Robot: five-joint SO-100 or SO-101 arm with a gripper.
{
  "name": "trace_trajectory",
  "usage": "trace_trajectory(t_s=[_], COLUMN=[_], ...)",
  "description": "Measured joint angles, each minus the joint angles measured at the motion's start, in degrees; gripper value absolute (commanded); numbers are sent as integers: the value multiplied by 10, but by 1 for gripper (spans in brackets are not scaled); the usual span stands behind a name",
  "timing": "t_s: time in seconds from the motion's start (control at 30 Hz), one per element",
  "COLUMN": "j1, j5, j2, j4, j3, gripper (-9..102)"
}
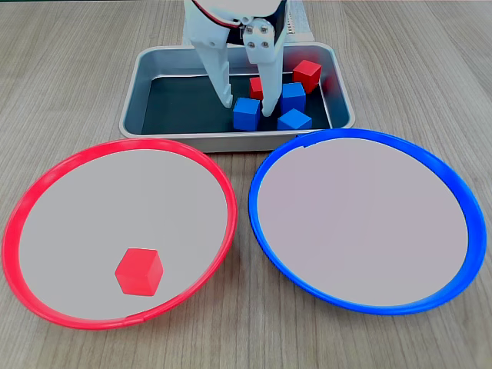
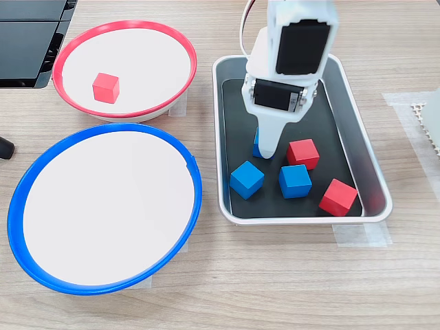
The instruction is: Move six blocks tray to matching dishes
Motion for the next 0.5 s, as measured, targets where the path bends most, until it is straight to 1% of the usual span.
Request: trace_trajectory(t_s=[0.1, 0.23, 0.33, 0.37, 0.43, 0.47, 0.5], j1=[-12, -5, -11, -11, -25, -39, -55], j5=[-18, -48, -69, -70, -41, -17, 15], j2=[-4, -6, -6, -4, -2, 0, 1], j4=[-11, -8, 80, 141, 256, 284, 292], j3=[-1, -1, -47, -80, -161, -192, -223], gripper=[0, 0, 0, 0, 0, 0, 0])
